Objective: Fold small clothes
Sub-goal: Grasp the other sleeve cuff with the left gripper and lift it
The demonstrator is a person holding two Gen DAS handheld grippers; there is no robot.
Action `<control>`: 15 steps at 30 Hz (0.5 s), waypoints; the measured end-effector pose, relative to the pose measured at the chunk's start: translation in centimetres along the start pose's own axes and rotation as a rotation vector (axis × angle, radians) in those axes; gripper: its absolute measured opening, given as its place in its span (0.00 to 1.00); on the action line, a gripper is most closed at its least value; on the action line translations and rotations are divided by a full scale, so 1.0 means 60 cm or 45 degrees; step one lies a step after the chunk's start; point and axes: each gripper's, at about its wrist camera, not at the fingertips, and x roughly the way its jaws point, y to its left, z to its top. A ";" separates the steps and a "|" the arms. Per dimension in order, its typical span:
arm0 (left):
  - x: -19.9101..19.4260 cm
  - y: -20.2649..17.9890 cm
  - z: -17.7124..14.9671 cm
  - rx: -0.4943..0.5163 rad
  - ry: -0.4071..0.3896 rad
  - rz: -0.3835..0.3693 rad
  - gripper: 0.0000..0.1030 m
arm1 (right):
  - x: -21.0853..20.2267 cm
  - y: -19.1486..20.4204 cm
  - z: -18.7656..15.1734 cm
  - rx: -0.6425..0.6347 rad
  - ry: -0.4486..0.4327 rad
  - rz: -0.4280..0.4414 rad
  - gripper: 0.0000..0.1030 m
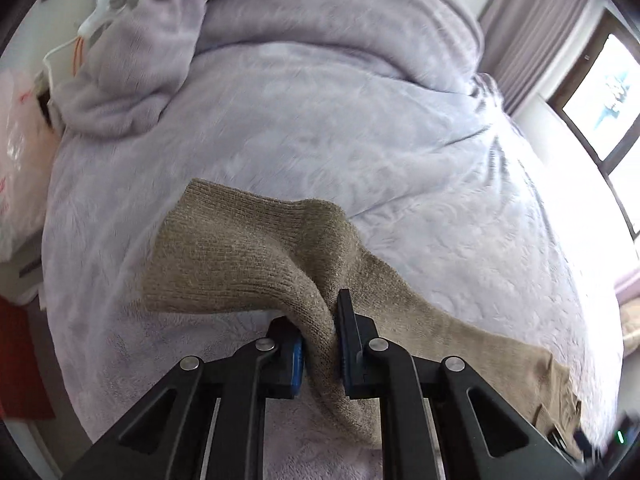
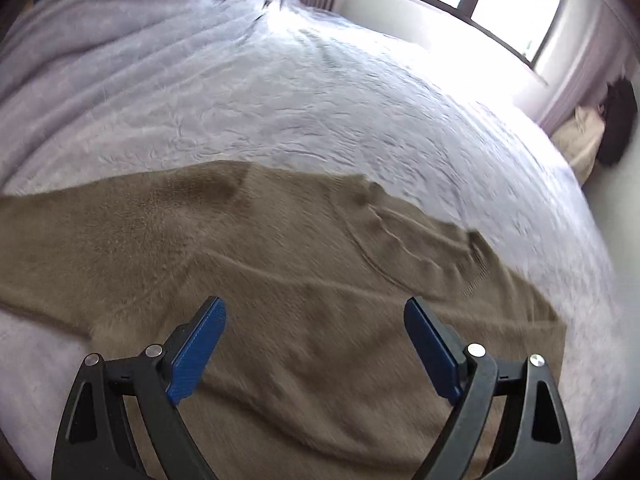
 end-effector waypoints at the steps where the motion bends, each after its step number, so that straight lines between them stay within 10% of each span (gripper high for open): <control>1: -0.003 0.001 0.002 0.010 0.000 -0.003 0.15 | 0.016 0.019 0.011 -0.017 0.026 -0.025 0.90; 7: 0.012 0.006 0.008 0.002 0.037 -0.006 0.15 | 0.037 0.140 0.049 -0.076 0.045 -0.034 0.89; 15: 0.002 -0.030 0.018 0.072 0.034 -0.027 0.15 | -0.080 0.289 0.042 -0.296 -0.035 0.508 0.88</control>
